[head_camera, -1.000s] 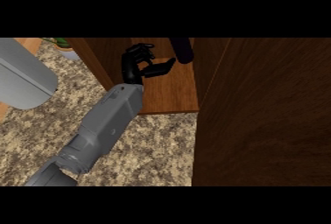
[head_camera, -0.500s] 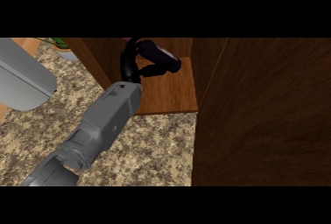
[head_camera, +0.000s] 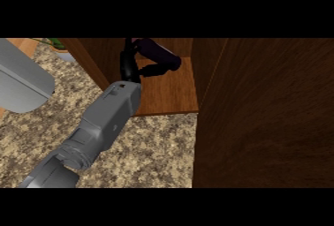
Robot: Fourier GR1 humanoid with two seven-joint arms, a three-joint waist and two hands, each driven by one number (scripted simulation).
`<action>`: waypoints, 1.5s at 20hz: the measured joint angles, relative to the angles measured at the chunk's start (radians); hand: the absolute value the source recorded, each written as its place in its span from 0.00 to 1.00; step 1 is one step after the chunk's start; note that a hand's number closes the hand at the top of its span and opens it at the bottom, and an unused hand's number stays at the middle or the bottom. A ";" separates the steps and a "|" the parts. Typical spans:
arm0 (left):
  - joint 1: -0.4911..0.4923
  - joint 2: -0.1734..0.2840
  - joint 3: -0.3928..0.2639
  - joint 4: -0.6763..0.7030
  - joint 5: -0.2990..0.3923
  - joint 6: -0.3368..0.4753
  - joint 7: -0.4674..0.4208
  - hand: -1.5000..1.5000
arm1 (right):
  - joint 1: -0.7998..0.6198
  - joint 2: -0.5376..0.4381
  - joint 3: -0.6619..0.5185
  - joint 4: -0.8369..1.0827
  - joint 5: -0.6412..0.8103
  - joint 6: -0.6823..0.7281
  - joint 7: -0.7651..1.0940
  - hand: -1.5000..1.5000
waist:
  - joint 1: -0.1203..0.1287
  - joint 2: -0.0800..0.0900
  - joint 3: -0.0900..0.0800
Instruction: Pick up the wine, place it into the cabinet and close the cabinet
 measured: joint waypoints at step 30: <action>0.250 -0.004 -0.020 -0.482 -0.058 -0.193 -0.064 0.00 | 0.040 0.007 -0.002 -0.013 0.006 -0.024 0.004 0.00 | 0.081 -0.028 -0.001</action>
